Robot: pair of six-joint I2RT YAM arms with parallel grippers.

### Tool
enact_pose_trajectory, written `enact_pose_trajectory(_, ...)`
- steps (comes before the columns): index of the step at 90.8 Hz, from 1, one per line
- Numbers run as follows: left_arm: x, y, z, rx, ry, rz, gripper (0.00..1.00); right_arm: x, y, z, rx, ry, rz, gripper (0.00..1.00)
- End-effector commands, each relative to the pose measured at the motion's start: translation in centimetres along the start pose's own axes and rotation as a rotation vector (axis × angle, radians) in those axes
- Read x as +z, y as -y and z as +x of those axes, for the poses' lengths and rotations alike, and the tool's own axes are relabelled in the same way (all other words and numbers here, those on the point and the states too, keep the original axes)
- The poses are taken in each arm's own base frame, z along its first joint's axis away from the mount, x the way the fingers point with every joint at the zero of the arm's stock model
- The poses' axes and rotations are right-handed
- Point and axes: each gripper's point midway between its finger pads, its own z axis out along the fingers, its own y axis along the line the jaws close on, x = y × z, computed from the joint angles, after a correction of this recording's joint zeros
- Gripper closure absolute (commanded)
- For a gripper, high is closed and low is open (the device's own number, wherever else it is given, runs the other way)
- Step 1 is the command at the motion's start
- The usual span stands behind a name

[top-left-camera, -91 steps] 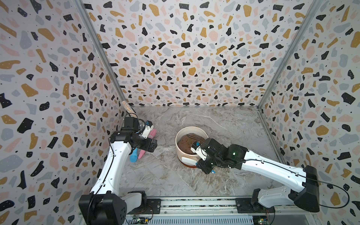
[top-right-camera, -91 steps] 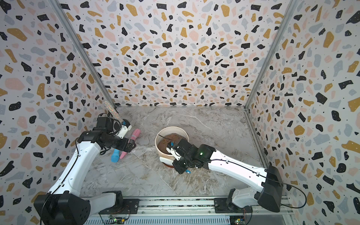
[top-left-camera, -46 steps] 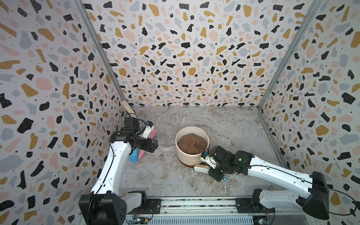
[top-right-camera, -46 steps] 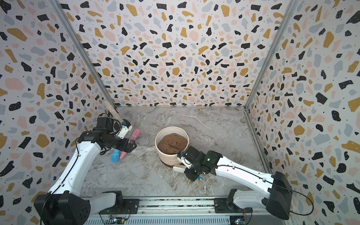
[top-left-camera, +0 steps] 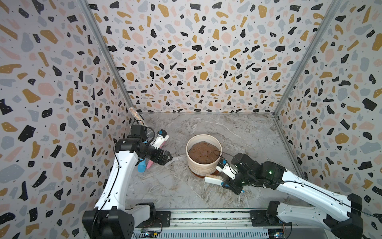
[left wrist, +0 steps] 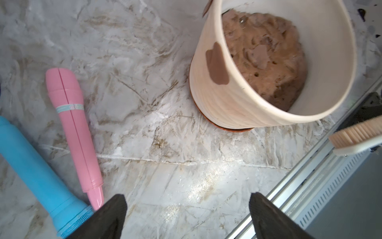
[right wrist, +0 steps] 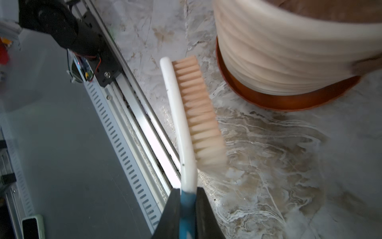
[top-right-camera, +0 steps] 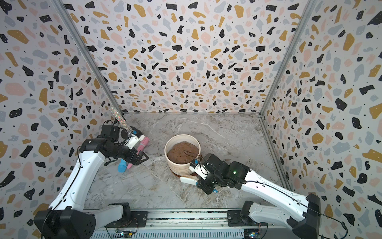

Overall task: Scrub the dried mud off the ceramic pot
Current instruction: Rotate the pot on the tray.

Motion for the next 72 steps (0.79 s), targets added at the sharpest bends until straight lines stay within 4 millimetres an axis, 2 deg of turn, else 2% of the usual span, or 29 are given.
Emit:
enact_pose_trajectory(1, -1.7, 2.5, -2.2, 0.122, 0.059, 0.057, 0.06, -4.2, -0.8, -6.5, 0.133, 0.232, -0.048, 1.00)
enact_pose_trajectory(11, -1.7, 4.1, -3.2, 0.223, 0.042, 0.053, 0.09, -6.4, 0.7, -9.0, 0.248, 0.313, -0.035, 1.00)
enact_pose_trajectory(19, -0.8, 5.5, -3.4, 0.310, -0.002, 0.047, 0.10, -7.2, 3.0, -9.9, 0.389, 0.349, -0.011, 1.00)
enact_pose_trajectory(29, 0.1, 8.2, -3.3, 0.474, -0.056, 0.077, 0.14, -8.6, 5.4, -10.9, 0.503, 0.415, 0.011, 1.00)
enact_pose_trajectory(40, 1.1, 11.6, -2.1, 0.733, -0.138, 0.156, 0.22, -11.1, 8.7, -11.1, 0.597, 0.496, 0.066, 1.00)
enact_pose_trajectory(50, 3.0, 13.1, -2.0, 0.925, -0.212, 0.133, 0.24, -13.1, 11.0, -10.6, 0.699, 0.537, 0.054, 1.00)
enact_pose_trajectory(63, 5.8, 14.4, -2.3, 1.091, -0.229, 0.161, 0.24, -14.8, 11.7, -10.2, 0.720, 0.547, 0.057, 1.00)
enact_pose_trajectory(72, 7.2, 14.8, -3.2, 1.137, -0.218, 0.184, 0.24, -14.8, 11.4, -9.9, 0.722, 0.536, 0.054, 1.00)
